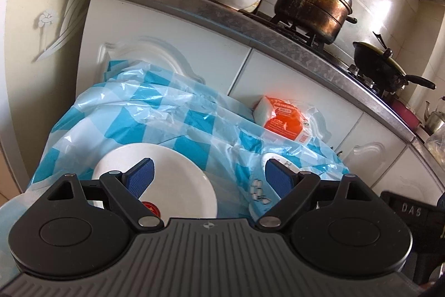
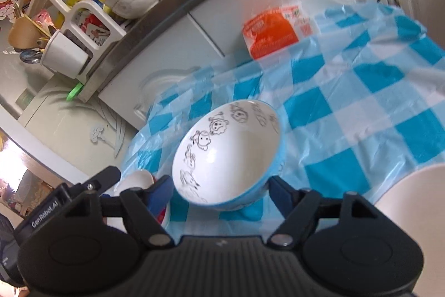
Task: Organize plates and bowls
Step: 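Close the right tool on the blue cartoon bowl rim while the left tool grips it too, then lift the blue cartoon bowl with both tools and carry it to the pink-flower bowl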
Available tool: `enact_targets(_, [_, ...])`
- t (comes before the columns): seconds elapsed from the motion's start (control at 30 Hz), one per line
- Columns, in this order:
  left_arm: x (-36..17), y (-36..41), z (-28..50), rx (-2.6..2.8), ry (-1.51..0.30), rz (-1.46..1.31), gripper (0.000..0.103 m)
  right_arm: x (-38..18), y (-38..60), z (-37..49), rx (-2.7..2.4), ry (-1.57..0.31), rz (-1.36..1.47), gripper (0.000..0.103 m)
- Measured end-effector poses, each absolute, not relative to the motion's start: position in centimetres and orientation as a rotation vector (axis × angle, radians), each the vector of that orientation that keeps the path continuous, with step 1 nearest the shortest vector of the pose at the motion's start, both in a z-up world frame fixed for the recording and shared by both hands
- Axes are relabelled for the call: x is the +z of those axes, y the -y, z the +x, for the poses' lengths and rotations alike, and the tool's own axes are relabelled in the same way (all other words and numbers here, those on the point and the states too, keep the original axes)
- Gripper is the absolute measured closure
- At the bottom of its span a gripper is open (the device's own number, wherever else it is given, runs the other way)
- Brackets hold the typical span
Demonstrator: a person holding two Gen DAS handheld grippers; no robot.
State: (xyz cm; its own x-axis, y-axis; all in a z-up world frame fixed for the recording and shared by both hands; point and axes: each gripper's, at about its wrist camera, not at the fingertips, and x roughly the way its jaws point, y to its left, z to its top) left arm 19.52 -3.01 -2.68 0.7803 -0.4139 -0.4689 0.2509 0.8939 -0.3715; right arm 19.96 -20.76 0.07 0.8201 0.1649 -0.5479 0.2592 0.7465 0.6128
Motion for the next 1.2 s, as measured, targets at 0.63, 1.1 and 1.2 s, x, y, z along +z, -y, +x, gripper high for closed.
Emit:
enact_targets(0.63, [-4.0,8.5,17.5,-0.38,-0.622,-0.299,0.03,-1.6,26.4,22.2,-0.034,-0.637,0.808,0.015])
enact_targets(1.1, [-5.3,9.9,18.5,-0.37,-0.669,-0.326,0.043,-3.6,27.1,24.1,0.036,-0.704,0.927,0.016])
enact_targets(1.2, [-5.6,10.1,18.9,-0.373,-0.684,-0.339,0.052,-3.7,27.0,24.6,0.039,-0.714,0.923,0.016])
